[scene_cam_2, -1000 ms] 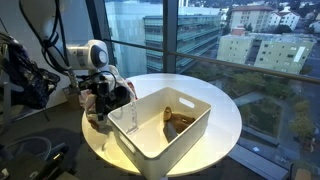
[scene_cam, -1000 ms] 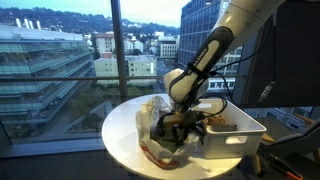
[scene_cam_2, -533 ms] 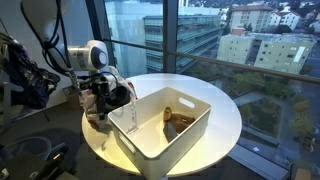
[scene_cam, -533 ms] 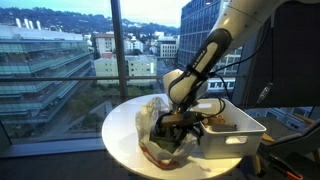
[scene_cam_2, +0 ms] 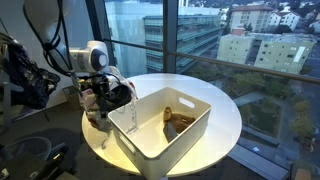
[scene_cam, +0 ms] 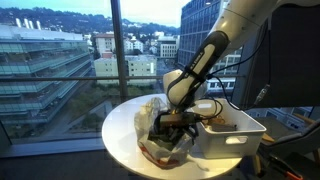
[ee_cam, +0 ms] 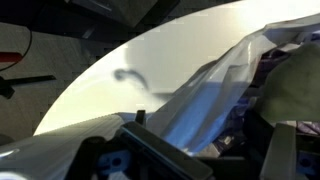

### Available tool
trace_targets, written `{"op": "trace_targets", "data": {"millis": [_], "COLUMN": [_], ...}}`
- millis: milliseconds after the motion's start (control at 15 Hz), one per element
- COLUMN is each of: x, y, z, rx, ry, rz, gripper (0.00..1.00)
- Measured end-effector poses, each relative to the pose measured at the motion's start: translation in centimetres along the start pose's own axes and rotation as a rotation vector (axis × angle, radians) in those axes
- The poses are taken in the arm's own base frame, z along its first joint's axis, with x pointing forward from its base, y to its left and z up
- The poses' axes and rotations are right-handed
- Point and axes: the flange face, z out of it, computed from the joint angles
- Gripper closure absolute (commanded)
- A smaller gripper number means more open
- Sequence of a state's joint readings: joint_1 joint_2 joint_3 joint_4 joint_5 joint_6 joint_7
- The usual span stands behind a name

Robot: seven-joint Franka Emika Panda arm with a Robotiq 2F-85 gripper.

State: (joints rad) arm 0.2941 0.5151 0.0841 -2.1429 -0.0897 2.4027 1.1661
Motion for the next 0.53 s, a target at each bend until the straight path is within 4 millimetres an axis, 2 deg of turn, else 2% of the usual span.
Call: {"op": "trace_targets", "data": {"millis": [533], "x": [0.26], "y": [0.77], "z": [0.86], "rx": [-0.021], "ry": [-0.005], "rz": [0.009], "gripper": [0.00]}}
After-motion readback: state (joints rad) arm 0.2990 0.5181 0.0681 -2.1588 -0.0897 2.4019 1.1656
